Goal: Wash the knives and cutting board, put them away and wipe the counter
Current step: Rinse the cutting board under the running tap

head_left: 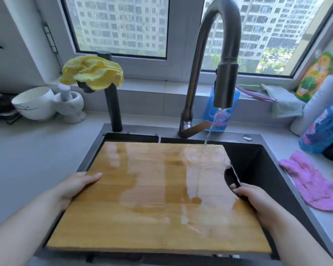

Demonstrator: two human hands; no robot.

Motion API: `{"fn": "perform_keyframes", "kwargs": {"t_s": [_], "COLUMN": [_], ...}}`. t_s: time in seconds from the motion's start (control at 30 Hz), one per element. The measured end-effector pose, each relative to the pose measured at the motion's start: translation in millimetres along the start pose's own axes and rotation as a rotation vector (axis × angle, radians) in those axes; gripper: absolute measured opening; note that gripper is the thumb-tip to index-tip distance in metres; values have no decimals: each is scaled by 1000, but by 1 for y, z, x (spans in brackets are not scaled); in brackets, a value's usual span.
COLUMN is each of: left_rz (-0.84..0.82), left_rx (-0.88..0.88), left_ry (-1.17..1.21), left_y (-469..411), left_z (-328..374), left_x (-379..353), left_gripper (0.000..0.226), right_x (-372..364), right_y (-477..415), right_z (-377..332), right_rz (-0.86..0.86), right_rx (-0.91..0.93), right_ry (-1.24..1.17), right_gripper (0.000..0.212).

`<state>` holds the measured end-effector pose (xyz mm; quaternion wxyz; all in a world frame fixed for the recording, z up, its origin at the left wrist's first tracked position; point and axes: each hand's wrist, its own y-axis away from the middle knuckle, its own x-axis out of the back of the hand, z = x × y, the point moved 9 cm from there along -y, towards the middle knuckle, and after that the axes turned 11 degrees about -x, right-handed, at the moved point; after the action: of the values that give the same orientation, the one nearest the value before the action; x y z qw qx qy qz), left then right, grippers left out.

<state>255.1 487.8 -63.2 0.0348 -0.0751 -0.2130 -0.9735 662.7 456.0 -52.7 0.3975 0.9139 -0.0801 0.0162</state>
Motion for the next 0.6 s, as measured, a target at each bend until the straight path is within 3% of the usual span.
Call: {"fn": "perform_keyframes", "kwargs": {"t_s": [0.17, 0.33, 0.43, 0.6], "left_rz": [33, 50, 74, -22], "left_rx": [-16, -73, -70, -35], "left_ry": [-116, -182, -195, -285], "left_y": [-4, -9, -5, -3], "left_z": [-15, -15, -18, -29], "left_x": [12, 6, 1, 2], "left_gripper": [38, 48, 54, 57], "right_x": [-29, -46, -60, -83], "right_y": [50, 84, 105, 130], "right_z": [-29, -52, -61, -68], "right_rz": [-21, 77, 41, 51], "right_rx": [121, 178, 235, 266], "right_ry": [-115, -36, -79, -107], "right_gripper": [24, 26, 26, 30]}}
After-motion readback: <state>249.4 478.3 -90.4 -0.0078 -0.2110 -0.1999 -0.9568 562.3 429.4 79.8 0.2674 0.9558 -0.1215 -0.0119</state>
